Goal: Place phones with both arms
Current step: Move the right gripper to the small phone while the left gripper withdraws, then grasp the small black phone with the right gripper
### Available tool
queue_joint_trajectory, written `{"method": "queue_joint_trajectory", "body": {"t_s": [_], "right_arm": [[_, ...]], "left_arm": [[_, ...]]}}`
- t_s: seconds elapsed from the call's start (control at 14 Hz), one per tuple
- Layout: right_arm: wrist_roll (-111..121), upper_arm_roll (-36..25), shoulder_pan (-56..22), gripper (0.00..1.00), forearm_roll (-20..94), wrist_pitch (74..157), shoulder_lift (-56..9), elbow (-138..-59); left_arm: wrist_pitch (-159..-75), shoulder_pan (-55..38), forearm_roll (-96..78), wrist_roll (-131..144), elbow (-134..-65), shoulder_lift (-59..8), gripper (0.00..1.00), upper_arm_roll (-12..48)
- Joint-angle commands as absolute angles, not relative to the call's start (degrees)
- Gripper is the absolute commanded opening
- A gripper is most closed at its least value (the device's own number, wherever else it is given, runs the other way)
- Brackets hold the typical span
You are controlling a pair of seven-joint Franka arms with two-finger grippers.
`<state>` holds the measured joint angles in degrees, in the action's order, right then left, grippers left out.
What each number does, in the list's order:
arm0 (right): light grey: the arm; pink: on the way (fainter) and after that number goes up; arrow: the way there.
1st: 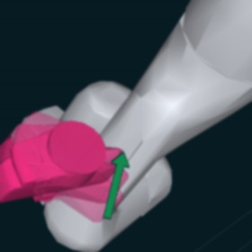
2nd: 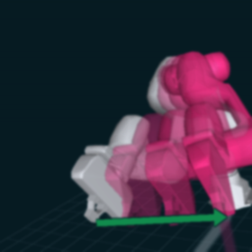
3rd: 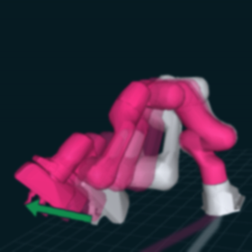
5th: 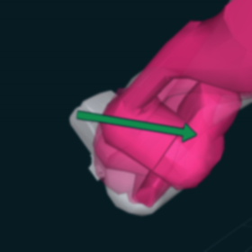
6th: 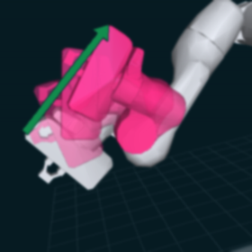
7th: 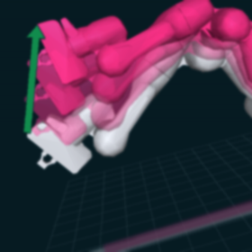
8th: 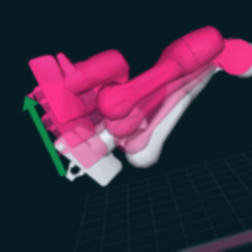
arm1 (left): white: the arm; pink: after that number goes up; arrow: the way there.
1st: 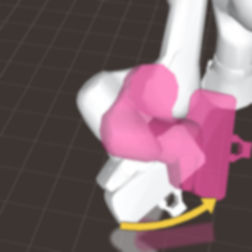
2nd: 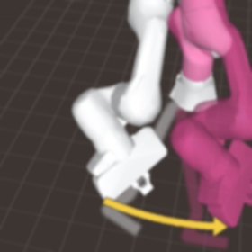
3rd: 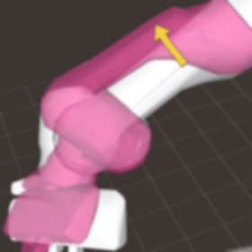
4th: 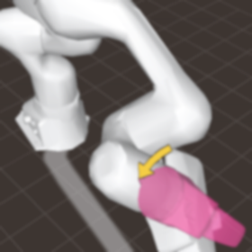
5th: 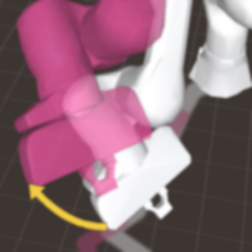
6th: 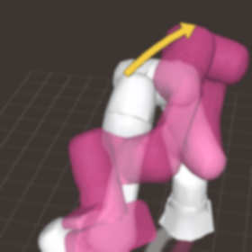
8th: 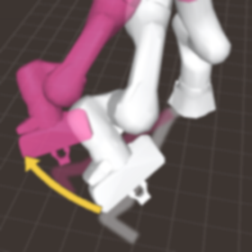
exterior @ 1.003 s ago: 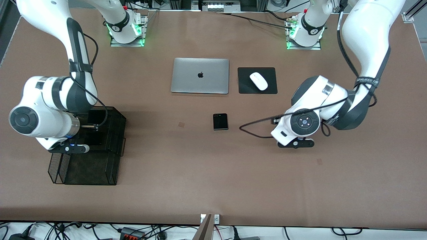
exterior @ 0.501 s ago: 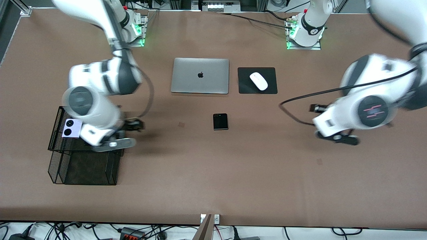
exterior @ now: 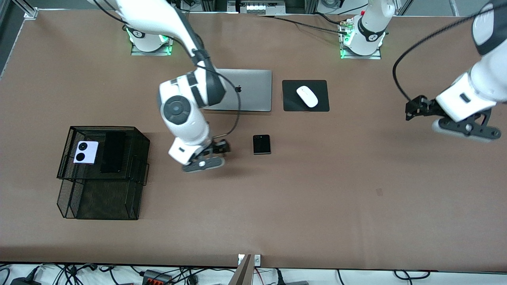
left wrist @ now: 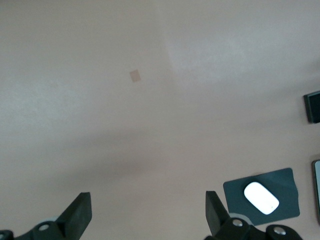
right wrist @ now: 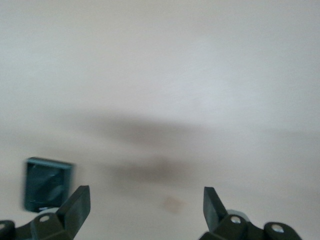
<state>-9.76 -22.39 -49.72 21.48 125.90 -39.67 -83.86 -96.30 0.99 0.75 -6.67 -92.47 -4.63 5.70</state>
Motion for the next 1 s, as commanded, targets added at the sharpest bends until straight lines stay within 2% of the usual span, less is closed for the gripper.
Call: {"method": "queue_joint_trajectory", "body": {"t_s": [0.0, 0.36, 0.72, 0.93], "right_arm": [[-10.81, -23.03, -53.95, 1.00, 25.22, 129.36, -43.49, -83.32], [-16.94, -22.94, -59.06, 1.00, 25.22, 136.83, -49.03, -81.66], [-26.09, -23.03, -62.48, 1.00, 24.96, 136.93, -55.36, -75.86], [-26.28, -23.03, -63.28, 1.00, 24.87, 136.93, -56.51, -75.41]], "left_arm": [[-99.49, -2.11, -0.62, -4.49, -99.30, 1.74, 1.00, 2.02], [-95.98, -1.41, -0.53, -5.10, -97.57, 1.41, 1.00, 2.02], [-94.66, -1.49, -0.53, -4.57, -95.98, 1.32, 1.00, 2.81], [-94.48, -1.41, -0.53, -4.75, -95.80, 1.32, 1.00, 2.81]]}}
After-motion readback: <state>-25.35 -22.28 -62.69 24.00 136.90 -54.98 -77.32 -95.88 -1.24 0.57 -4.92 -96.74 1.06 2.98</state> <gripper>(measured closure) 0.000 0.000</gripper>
